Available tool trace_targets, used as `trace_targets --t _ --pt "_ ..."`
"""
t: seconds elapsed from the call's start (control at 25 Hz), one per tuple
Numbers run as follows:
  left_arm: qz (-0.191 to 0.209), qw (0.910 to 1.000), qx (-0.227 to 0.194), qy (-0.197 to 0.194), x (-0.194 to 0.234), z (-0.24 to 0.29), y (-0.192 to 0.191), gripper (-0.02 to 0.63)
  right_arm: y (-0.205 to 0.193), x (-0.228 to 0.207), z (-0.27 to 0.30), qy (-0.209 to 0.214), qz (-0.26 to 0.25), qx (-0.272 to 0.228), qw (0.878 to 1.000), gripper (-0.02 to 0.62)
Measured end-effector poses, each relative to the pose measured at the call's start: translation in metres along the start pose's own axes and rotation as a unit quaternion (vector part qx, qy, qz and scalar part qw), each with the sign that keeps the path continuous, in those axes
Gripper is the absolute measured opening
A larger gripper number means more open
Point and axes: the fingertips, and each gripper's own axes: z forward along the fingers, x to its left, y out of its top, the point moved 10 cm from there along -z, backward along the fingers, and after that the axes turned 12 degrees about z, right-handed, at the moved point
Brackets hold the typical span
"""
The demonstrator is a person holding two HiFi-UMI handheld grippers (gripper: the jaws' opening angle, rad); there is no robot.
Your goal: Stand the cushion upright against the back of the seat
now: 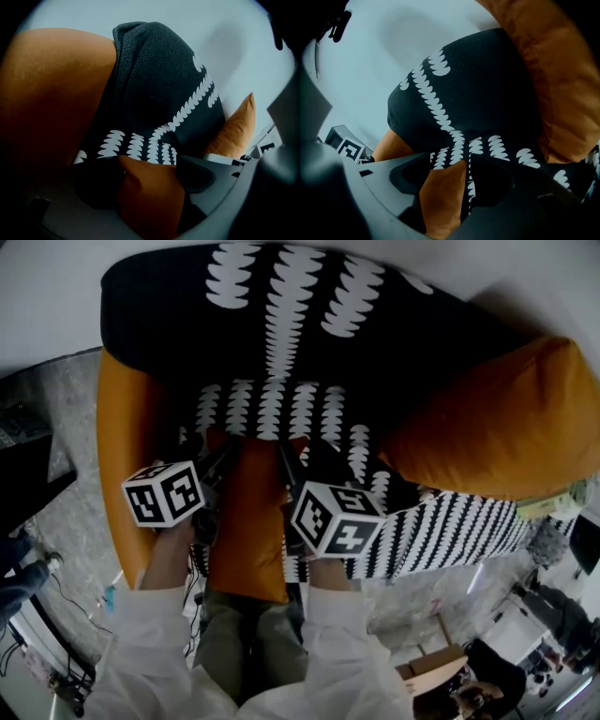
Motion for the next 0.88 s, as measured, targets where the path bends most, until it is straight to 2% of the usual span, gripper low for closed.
trace_targets --t 0.24,0.36,0.56,0.76,0.88 --pt "-0.031 0.9993 -0.01 0.021 0.024 -0.008 -0.005 0.365 -0.008 0.009 0.007 0.007 0.004 0.005 1.0 0.253" --pt "-0.045 0.9989 -0.001 0.016 0.022 0.004 -0.007 0.365 -0.006 -0.004 0.008 0.003 0.013 0.01 1.0 0.253" --pt "-0.051 0.9983 0.009 -0.027 0.015 0.03 -0.01 0.364 -0.006 -0.023 0.012 -0.005 0.012 0.02 1.0 0.253" --pt "-0.095 0.9932 0.015 -0.065 0.017 0.036 -0.012 0.364 -0.005 -0.024 0.012 -0.014 0.009 0.015 1.0 0.25" --pt "-0.093 0.9929 0.011 -0.074 0.014 0.037 -0.013 0.362 -0.006 -0.022 0.012 -0.008 0.001 0.019 1.0 0.19"
